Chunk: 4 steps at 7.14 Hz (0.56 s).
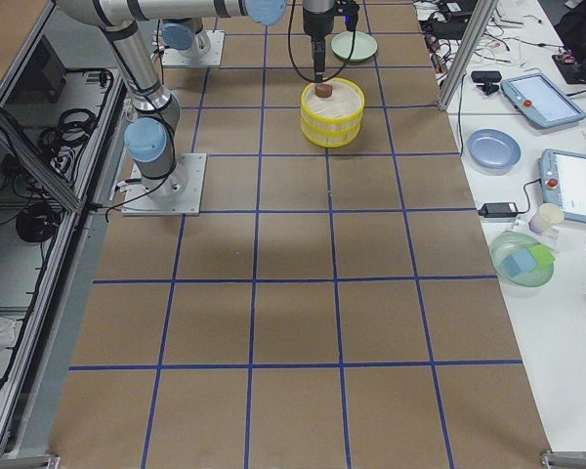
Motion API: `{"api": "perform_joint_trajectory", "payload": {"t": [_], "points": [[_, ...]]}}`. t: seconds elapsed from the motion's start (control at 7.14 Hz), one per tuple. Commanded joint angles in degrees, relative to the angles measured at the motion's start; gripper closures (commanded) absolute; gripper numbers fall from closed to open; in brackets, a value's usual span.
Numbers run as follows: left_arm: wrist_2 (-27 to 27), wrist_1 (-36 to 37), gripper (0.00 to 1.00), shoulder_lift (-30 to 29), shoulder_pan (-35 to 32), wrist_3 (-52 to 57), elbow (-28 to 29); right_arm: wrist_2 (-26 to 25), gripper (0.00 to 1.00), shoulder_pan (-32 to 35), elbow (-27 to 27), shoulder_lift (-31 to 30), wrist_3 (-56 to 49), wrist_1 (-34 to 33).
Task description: Stack buns with steamer
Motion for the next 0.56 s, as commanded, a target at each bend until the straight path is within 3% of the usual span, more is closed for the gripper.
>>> {"api": "perform_joint_trajectory", "payload": {"t": [0.0,0.42], "points": [[-0.58,-2.6,0.0,2.7,3.94,2.72,-0.51,-0.2,0.0,-0.09,0.04,-0.09,-0.07,0.04],[0.82,-3.91,0.0,3.49,4.49,6.53,-1.04,-0.2,0.0,0.0,0.04,-0.44,-0.07,0.04]]}}
